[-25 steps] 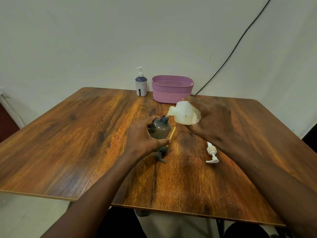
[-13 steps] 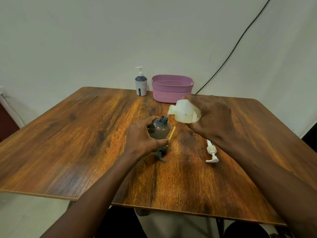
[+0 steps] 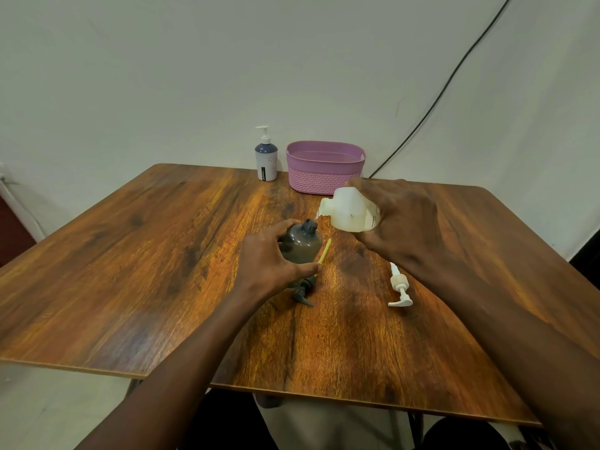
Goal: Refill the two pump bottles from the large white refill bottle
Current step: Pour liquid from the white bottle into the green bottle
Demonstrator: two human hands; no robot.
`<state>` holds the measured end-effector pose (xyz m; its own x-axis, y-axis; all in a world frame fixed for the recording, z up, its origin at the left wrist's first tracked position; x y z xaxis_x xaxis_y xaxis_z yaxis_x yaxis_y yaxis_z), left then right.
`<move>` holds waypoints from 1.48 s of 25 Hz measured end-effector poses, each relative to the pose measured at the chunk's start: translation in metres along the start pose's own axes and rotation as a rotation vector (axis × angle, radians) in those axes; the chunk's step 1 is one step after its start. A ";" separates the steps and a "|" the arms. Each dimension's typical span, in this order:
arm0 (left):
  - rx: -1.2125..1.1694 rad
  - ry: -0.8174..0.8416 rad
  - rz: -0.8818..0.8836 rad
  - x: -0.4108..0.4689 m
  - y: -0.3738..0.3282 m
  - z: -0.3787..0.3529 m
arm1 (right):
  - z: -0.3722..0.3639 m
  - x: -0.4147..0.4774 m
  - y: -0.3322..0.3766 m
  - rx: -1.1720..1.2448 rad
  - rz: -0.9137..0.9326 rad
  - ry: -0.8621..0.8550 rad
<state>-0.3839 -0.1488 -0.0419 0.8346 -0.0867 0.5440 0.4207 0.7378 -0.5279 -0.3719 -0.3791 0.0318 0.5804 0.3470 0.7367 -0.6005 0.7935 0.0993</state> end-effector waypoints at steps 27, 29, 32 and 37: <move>0.014 0.033 0.001 0.002 -0.002 -0.002 | 0.002 0.001 -0.003 -0.027 -0.012 0.015; 0.016 0.031 -0.001 0.003 -0.003 -0.002 | 0.001 0.001 -0.004 -0.033 -0.014 0.019; 0.023 0.038 -0.001 0.003 -0.002 -0.003 | 0.001 0.001 -0.004 -0.034 -0.009 0.016; 0.023 0.045 -0.011 0.003 0.000 -0.004 | 0.001 0.001 -0.004 -0.028 0.001 0.006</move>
<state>-0.3802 -0.1519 -0.0428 0.8452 -0.1248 0.5197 0.4222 0.7521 -0.5061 -0.3699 -0.3825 0.0331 0.5831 0.3508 0.7327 -0.5854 0.8068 0.0796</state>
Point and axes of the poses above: each hand's wrist, its own x-axis towards the middle knuckle, its own z-axis out of the back of the hand, y = z × x, the point moved 4 cm from there along x, towards the middle knuckle, and after that the axes turned 11 degrees about x, right-handed, at the moved point
